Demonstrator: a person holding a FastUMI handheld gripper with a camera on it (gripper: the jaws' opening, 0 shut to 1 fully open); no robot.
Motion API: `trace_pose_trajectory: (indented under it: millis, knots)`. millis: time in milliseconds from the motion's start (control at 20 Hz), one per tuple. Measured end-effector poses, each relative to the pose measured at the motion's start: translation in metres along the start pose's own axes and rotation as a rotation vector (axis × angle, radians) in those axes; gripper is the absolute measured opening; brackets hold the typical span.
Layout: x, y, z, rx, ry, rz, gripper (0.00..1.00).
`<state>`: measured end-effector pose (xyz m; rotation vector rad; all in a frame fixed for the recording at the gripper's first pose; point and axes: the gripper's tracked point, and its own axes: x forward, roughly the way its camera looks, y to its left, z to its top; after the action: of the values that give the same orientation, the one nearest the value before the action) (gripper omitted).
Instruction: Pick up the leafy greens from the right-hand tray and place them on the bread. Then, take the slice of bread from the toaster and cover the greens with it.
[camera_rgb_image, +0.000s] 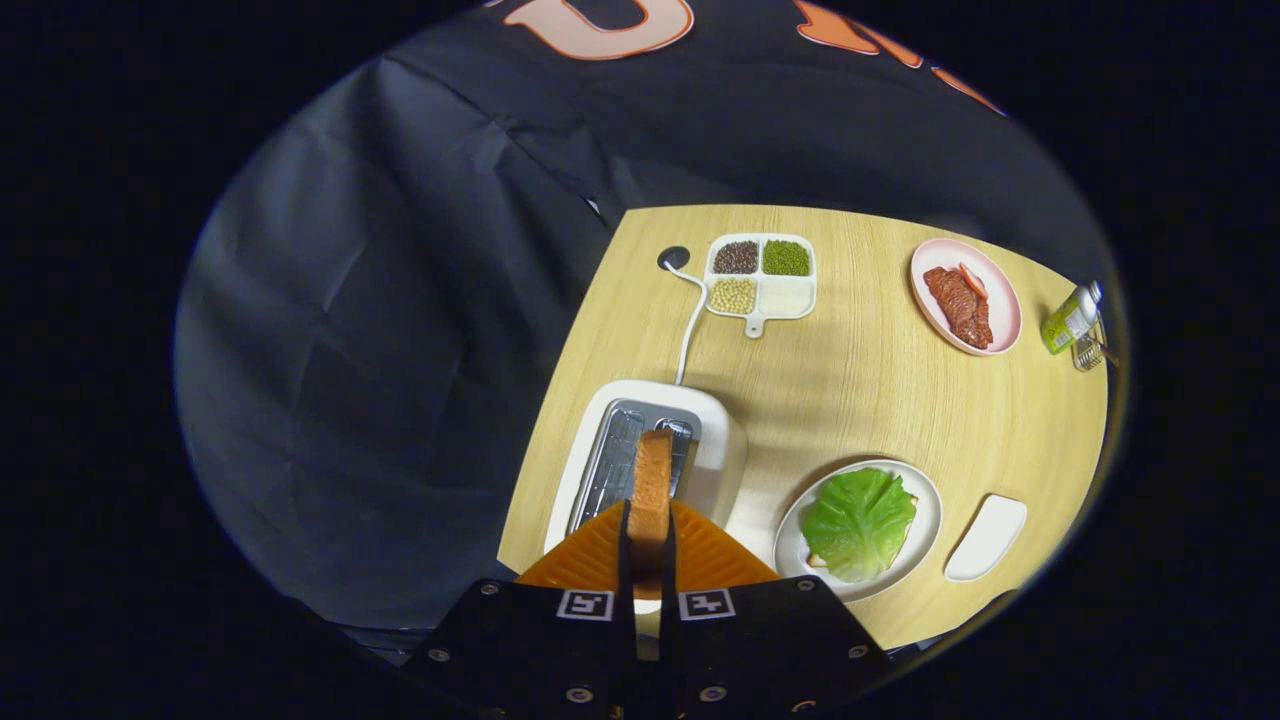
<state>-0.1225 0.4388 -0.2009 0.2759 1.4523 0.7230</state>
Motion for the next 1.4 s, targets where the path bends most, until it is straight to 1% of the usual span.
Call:
trace_pose_trajectory:
  millis: [150,300,400,600,850,1050,1100,1400]
  knots:
    - [-0.024,-0.015,0.000,0.024,-0.047,0.045,0.10]
    - [-0.044,-0.041,-0.005,0.065,-0.084,0.066,0.09]
    - [-0.052,-0.064,-0.012,0.103,-0.093,0.080,0.09]
    - [-0.051,-0.111,-0.038,0.219,-0.073,0.107,0.09]
    - [-0.016,-0.159,-0.069,0.301,-0.077,0.137,0.09]
    - [0.012,-0.172,-0.090,0.336,-0.072,0.198,0.09]
    - [0.018,-0.177,-0.095,0.338,-0.070,0.202,0.09]
    - [0.041,-0.214,-0.112,0.345,-0.103,0.165,0.09]
